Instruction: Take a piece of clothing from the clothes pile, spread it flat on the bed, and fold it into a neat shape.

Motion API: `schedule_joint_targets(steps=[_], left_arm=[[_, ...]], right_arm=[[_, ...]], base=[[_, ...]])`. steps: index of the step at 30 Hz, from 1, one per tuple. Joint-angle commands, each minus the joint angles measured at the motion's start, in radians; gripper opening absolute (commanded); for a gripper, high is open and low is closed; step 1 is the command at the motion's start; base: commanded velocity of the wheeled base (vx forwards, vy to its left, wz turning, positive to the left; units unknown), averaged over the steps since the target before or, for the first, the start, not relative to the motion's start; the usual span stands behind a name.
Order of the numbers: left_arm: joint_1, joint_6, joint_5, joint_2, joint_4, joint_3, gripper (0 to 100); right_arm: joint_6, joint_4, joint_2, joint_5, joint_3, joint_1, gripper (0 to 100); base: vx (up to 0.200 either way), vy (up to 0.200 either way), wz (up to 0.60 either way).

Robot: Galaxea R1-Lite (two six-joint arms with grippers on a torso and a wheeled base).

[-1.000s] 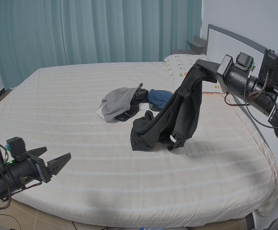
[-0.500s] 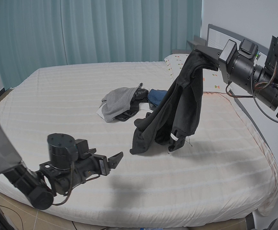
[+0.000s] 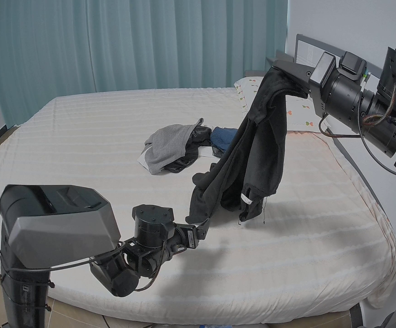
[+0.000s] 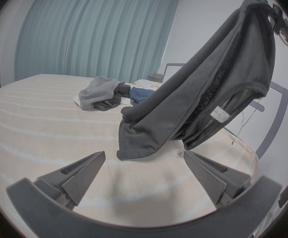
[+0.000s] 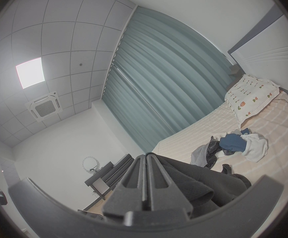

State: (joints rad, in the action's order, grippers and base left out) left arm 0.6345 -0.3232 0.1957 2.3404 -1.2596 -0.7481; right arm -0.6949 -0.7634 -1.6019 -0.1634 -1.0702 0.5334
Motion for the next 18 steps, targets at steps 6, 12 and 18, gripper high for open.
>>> schedule_joint_targets(steps=[6, 12, 18], left_arm=[[0.007, 0.004, 0.002, 0.18, 0.075, -0.232, 100], [0.002, 0.006, 0.005, 0.246, 0.151, -0.379, 100], [-0.016, 0.0, 0.085, 0.287, 0.178, -0.455, 0]], right_arm=[[-0.002, -0.001, 0.005, -0.001, 0.01, -0.004, 0], [-0.003, -0.001, 0.004, -0.002, 0.012, -0.015, 0], [-0.003, -0.002, -0.009, -0.008, 0.019, -0.043, 0]], base=[[0.0, 0.0, 0.0], [0.0, 0.0, 0.0], [0.0, 0.0, 0.0]])
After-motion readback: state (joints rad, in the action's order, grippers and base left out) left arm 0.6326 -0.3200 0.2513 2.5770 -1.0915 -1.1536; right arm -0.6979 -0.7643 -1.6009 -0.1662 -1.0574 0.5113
